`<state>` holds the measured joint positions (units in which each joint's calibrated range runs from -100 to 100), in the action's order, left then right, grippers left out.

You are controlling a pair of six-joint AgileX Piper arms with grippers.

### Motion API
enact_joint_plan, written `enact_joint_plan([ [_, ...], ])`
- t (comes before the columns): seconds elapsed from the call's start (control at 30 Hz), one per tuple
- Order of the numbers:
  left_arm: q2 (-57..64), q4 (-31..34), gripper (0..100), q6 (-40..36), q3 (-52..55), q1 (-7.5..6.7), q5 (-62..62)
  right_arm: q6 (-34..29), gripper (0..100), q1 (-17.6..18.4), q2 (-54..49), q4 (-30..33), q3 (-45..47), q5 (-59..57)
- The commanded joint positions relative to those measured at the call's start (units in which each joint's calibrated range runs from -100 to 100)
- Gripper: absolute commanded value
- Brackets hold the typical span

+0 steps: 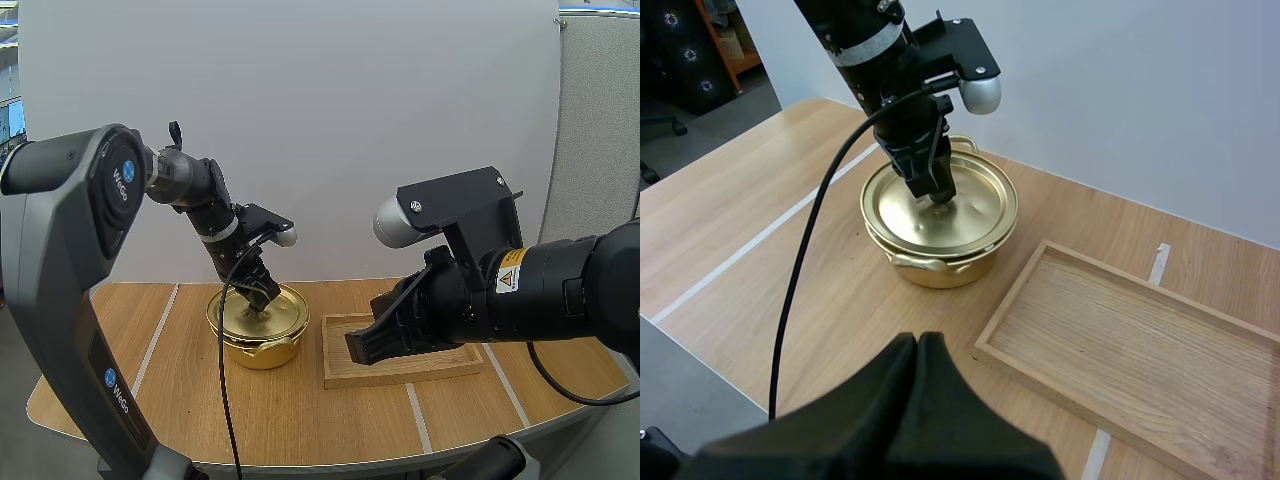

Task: Open the pot, put the grape inside, and close it

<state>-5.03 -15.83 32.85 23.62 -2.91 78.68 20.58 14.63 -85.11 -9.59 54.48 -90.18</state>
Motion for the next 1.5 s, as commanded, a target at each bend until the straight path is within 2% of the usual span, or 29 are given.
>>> enact_joint_plan([
  [0.0, 0.01, -2.3, 0, 0.49, 0.02, -0.18, -1.64, -0.27, 0, -0.21, -0.58, 0.2, 0.07, 0.4],
  [0.9, -3.87, -2.73, 0, 0.84, 0.02, -0.18, 0.76, -0.27, 0, -0.21, -0.58, 0.2, 0.07, 0.4],
  [0.93, -3.87, -2.73, 3, 0.84, 0.02, -0.18, 0.94, -0.27, 0, -0.21, -0.58, 0.2, 0.07, 0.4],
  [1.0, -3.87, -2.73, 16, 0.84, 0.02, -0.18, 0.94, -0.27, 0, -0.21, -0.58, 0.2, 0.07, 0.4],
  [1.07, -3.87, -2.73, 36, 0.84, 0.02, -0.18, 0.94, -0.27, 0, -0.21, -0.58, 0.2, 0.07, 0.4],
  [1.2, -2.63, -2.73, 97, 0.84, 0.02, -0.18, 1.97, -0.27, 0, -0.21, -0.58, 0.2, 0.07, 0.4],
  [1.23, -2.16, -2.81, 100, 0.84, 0.02, -0.18, 2.17, -0.27, 0, -0.21, -0.58, 0.2, 0.07, 0.4],
  [1.47, 1.96, -2.81, 100, 0.84, 0.02, -0.18, 3.02, -0.27, 0, -0.21, -0.58, 0.2, 0.07, 0.4],
])
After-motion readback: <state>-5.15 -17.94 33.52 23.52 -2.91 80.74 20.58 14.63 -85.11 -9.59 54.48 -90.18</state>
